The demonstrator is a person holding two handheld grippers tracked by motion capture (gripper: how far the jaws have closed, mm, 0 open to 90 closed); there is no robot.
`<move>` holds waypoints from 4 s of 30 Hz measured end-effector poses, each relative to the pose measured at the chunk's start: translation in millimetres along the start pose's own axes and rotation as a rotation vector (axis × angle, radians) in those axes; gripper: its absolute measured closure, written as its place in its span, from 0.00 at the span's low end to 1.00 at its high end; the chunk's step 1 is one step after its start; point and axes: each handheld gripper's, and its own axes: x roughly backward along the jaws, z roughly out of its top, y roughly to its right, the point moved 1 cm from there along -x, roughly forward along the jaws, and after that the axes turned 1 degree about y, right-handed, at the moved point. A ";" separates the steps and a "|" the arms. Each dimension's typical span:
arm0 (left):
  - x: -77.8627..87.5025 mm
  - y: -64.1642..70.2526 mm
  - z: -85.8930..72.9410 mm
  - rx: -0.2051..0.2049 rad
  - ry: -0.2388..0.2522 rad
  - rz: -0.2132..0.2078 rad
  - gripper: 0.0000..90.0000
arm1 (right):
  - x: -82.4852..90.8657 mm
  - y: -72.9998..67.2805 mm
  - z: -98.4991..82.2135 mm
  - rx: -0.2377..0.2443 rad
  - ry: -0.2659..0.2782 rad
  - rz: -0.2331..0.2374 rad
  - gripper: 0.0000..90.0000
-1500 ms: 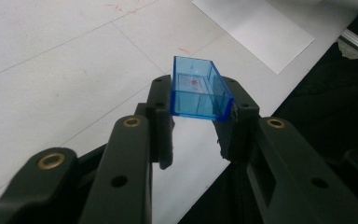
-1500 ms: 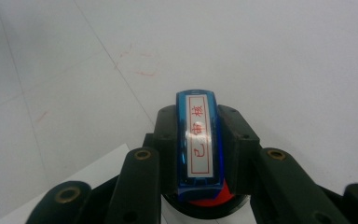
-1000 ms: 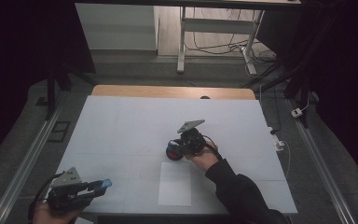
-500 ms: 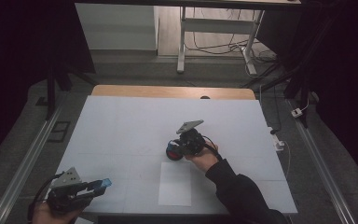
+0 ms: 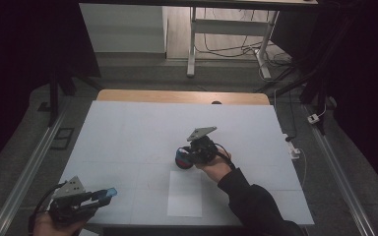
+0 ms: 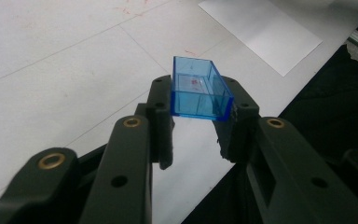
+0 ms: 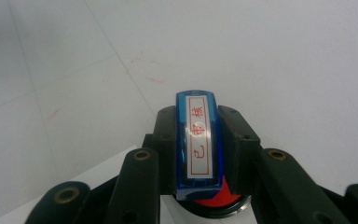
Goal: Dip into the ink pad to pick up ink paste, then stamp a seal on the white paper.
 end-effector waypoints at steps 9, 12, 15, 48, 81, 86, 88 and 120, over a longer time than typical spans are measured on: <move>0.1 -0.4 0.0 -0.001 0.002 -0.008 0.76 | 12.9 -2.7 -0.5 0.002 0.017 0.028 0.78; -0.4 0.1 0.3 -0.011 -0.002 -0.017 0.76 | 16.8 -3.7 -0.8 -0.002 0.029 0.032 0.78; -1.0 1.0 0.5 -0.021 -0.007 -0.017 0.76 | 21.7 -4.9 -1.0 0.002 0.028 0.038 0.78; -0.4 -0.1 0.4 -0.013 -0.002 -0.034 0.76 | 59.7 -37.7 -18.0 0.033 0.050 0.108 0.78; -0.6 -1.0 0.4 -0.008 -0.003 -0.040 0.76 | 47.0 -63.6 -31.8 0.120 -0.038 0.131 0.78; -0.6 -1.0 0.4 -0.006 -0.002 -0.041 0.76 | 39.8 -63.6 -36.1 0.135 -0.055 0.131 0.78; -0.7 -1.0 0.5 -0.007 -0.003 -0.040 0.76 | 37.3 -63.3 -37.6 0.134 -0.062 0.134 0.78; -1.0 -0.7 0.5 -0.010 -0.006 -0.043 0.76 | 22.2 -55.9 -51.1 0.114 -0.073 0.132 0.78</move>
